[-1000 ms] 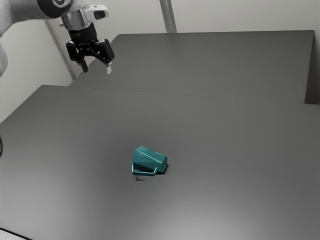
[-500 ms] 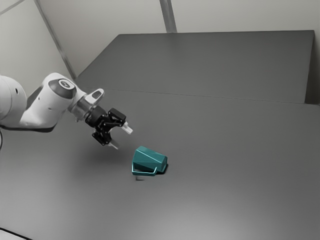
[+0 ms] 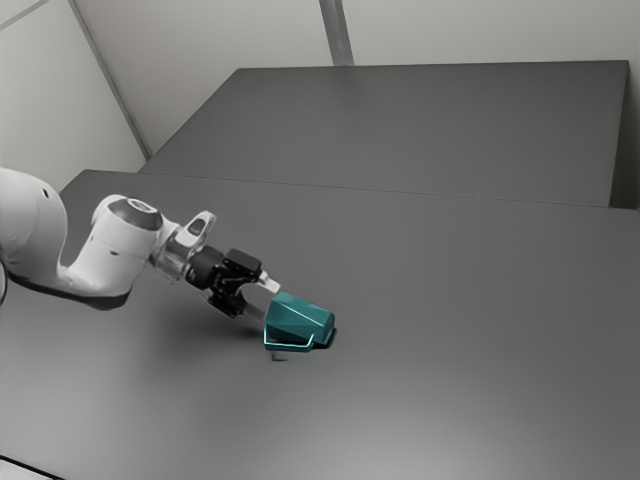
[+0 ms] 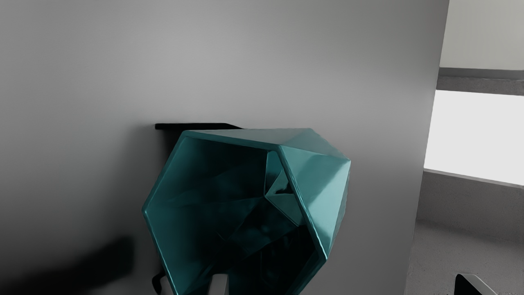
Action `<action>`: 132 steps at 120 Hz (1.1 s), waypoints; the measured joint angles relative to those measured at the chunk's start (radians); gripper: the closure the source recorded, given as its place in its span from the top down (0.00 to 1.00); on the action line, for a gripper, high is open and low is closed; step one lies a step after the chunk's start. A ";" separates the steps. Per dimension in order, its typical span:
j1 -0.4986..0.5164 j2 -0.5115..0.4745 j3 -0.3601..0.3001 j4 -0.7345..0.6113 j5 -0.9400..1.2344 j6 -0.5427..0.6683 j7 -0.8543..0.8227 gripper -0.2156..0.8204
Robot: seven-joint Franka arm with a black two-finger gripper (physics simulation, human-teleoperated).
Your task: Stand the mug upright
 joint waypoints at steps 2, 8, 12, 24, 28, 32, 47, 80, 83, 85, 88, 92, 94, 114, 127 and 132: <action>0.000 0.001 -0.002 -0.003 -0.006 0.001 0.008 0.79; -0.001 0.003 -0.005 -0.007 -0.024 0.003 0.029 0.79; 0.000 0.004 -0.012 -0.008 -0.034 0.006 0.042 0.79; -0.003 0.004 -0.040 -0.010 -0.073 0.017 0.078 0.79; -0.003 0.005 -0.050 -0.010 -0.084 0.021 0.088 0.79; -0.004 0.005 -0.059 -0.011 -0.093 0.025 0.098 0.79; -0.005 0.005 -0.077 -0.012 -0.118 0.038 0.131 0.76; -0.005 0.004 -0.083 -0.024 -0.132 0.058 0.174 0.25; -0.005 0.004 -0.083 -0.024 -0.132 0.059 0.176 0.22; -0.005 0.004 -0.083 -0.025 -0.132 0.060 0.178 0.21; -0.005 0.003 -0.083 -0.026 -0.132 0.061 0.180 0.18; -0.005 0.003 -0.083 -0.026 -0.133 0.062 0.183 0.16; -0.005 0.003 -0.083 -0.027 -0.133 0.062 0.184 0.15; -0.004 0.002 -0.084 -0.029 -0.133 0.067 0.194 0.08; -0.004 0.001 -0.087 -0.029 -0.132 0.070 0.198 0.06; -0.003 -0.001 -0.091 -0.028 -0.131 0.071 0.199 0.06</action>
